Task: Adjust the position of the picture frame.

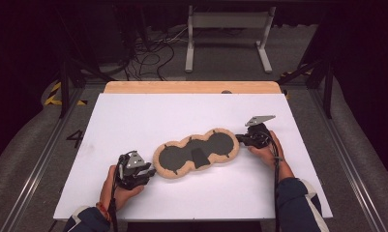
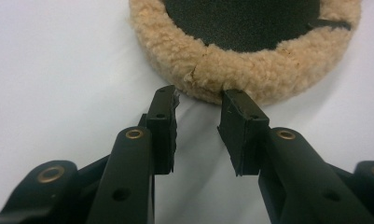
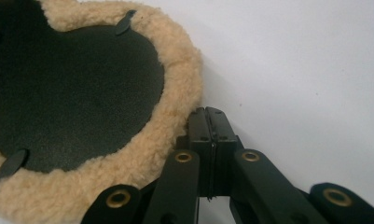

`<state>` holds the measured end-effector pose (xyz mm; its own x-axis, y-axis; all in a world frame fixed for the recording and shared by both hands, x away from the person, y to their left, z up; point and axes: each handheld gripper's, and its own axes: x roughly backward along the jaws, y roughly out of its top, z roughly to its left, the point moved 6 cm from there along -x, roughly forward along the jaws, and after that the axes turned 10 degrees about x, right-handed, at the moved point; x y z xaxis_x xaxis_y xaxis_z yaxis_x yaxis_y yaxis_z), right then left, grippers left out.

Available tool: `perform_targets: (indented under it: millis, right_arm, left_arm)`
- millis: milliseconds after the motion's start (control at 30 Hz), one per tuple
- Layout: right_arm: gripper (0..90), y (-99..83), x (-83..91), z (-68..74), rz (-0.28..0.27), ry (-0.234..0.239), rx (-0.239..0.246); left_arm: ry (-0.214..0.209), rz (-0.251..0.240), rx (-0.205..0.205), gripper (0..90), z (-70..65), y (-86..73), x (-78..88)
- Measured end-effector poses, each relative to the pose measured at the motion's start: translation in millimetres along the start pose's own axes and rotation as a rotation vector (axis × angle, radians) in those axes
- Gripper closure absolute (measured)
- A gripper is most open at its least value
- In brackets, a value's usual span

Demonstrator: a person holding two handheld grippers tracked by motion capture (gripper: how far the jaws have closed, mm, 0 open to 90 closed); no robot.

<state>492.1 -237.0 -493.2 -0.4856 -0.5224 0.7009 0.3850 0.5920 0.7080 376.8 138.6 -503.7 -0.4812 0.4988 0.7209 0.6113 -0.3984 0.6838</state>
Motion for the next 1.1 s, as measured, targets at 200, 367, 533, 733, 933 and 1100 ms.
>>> perform_targets:
  millis: [200, 367, 533, 733, 933, 1100]
  right_arm:
    - [90.0, -6.4, 7.9, 7.6, 0.011, -0.01, 0.01]
    - [90.0, -12.2, 14.1, 14.0, 0.01, -0.054, 0.021]
    - [90.0, -17.9, 20.5, 20.2, 0.016, -0.084, 0.026]
    - [90.0, -23.0, 26.9, 28.0, 0.024, -0.137, 0.023]
    - [90.0, -28.9, 32.6, 32.7, 0.022, -0.151, -0.005]
    - [90.0, -31.8, 35.1, 33.4, 0.018, -0.163, -0.032]
  left_arm:
    - [0.013, -0.001, -0.005, 68.9, 8.2, 5.0, -3.3]
    - [0.04, -0.006, -0.017, 70.9, 15.0, 13.4, -9.8]
    - [0.029, -0.007, -0.018, 72.7, 22.8, 19.9, -15.5]
    - [0.025, 0.006, -0.009, 74.3, 25.8, 26.6, -20.8]
    - [0.018, 0.003, 0.003, 76.4, 25.5, 31.5, -25.7]
    - [0.023, 0.012, -0.003, 76.9, 26.2, 35.8, -28.8]
